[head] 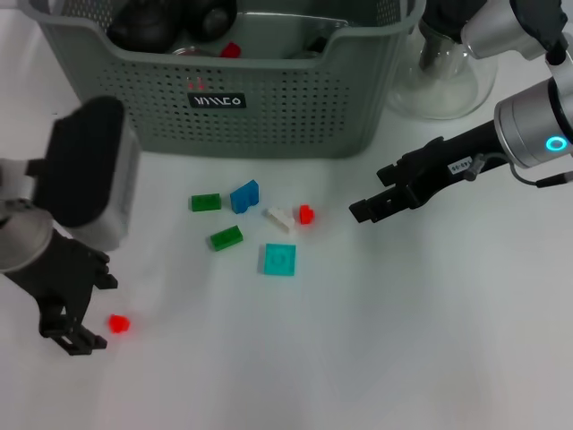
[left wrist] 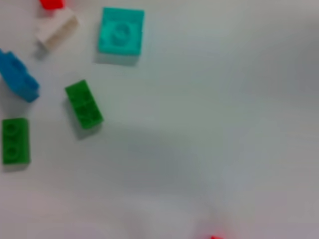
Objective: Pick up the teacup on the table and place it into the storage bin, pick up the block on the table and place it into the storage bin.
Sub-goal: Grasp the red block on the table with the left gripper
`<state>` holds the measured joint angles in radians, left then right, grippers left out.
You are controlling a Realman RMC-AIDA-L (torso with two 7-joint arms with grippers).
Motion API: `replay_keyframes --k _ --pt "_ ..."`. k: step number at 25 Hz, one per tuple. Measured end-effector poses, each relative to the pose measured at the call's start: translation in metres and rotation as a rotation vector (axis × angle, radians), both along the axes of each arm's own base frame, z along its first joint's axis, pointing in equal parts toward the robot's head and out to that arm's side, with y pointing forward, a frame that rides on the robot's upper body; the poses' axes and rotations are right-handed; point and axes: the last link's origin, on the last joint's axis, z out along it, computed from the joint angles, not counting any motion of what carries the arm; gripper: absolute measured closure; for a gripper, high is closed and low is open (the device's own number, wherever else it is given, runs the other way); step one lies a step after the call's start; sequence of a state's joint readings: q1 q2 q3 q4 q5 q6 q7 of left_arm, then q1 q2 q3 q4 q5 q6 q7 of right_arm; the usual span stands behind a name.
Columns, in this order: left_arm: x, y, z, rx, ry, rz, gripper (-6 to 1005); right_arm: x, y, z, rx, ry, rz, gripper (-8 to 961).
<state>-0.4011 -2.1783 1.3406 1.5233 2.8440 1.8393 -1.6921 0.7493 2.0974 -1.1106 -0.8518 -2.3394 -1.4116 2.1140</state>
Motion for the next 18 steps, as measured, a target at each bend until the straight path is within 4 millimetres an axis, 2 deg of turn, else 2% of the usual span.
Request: replay_keyframes --k 9,18 --pt "0.004 0.005 -0.020 -0.059 0.023 -0.096 312 0.001 0.001 0.000 0.009 0.005 -0.023 70" --pt "0.002 0.005 -0.024 -0.087 0.024 -0.108 385 0.003 0.002 0.001 0.025 0.008 -0.030 70"
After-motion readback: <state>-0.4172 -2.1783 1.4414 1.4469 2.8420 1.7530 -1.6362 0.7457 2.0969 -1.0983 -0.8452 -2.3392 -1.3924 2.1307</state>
